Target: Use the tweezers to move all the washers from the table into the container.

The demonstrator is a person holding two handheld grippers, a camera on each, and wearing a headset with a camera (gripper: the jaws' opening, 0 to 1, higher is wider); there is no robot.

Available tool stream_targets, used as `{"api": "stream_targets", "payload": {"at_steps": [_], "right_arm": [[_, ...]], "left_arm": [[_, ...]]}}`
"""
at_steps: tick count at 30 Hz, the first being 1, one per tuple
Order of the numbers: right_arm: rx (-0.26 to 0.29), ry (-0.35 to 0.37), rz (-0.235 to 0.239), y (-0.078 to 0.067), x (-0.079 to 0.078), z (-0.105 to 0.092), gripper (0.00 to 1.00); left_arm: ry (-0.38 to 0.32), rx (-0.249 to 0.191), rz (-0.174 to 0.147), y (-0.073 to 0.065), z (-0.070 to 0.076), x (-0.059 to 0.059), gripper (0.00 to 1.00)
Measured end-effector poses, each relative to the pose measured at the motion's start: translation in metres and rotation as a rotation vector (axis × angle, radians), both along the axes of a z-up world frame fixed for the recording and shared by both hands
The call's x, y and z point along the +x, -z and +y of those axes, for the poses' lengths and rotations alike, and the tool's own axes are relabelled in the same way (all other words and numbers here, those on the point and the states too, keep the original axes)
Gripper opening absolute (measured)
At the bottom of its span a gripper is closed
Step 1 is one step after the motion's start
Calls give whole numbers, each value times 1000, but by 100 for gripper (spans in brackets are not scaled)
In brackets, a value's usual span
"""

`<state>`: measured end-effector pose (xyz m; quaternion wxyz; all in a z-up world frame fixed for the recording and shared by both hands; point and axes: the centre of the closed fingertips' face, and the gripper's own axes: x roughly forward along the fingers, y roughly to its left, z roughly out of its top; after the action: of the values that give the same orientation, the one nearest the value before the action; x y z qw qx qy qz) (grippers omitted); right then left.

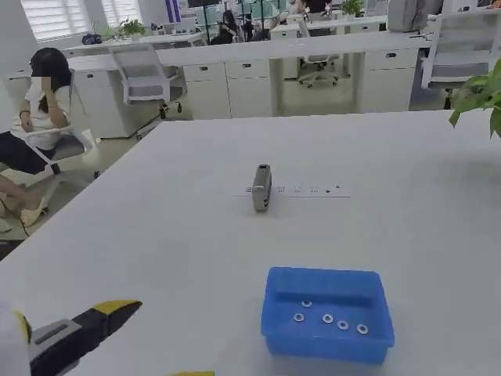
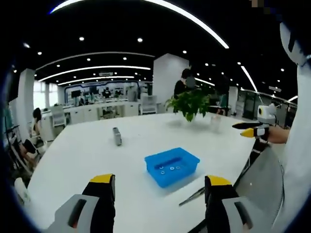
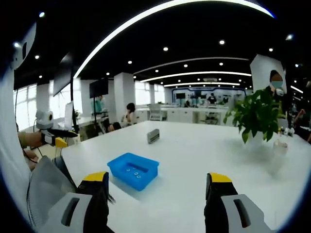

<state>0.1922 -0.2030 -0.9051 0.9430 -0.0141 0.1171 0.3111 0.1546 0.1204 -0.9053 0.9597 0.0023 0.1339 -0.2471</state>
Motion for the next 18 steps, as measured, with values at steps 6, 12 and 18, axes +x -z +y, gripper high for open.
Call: {"api": "stream_targets", "payload": {"at_steps": [6,12,18], "right_arm": [[48,33,-63,-15,-12,0,98],[113,77,-71,-20,-20,-11,99],[125,131,-86,-22,-23,-21,99]], "left_arm": [[-100,-130,-111,-26,8,-1,91],[-231,-282,-251,-60,29,1,99],[-305,-347,-369,-81,43,-8,99]]}}
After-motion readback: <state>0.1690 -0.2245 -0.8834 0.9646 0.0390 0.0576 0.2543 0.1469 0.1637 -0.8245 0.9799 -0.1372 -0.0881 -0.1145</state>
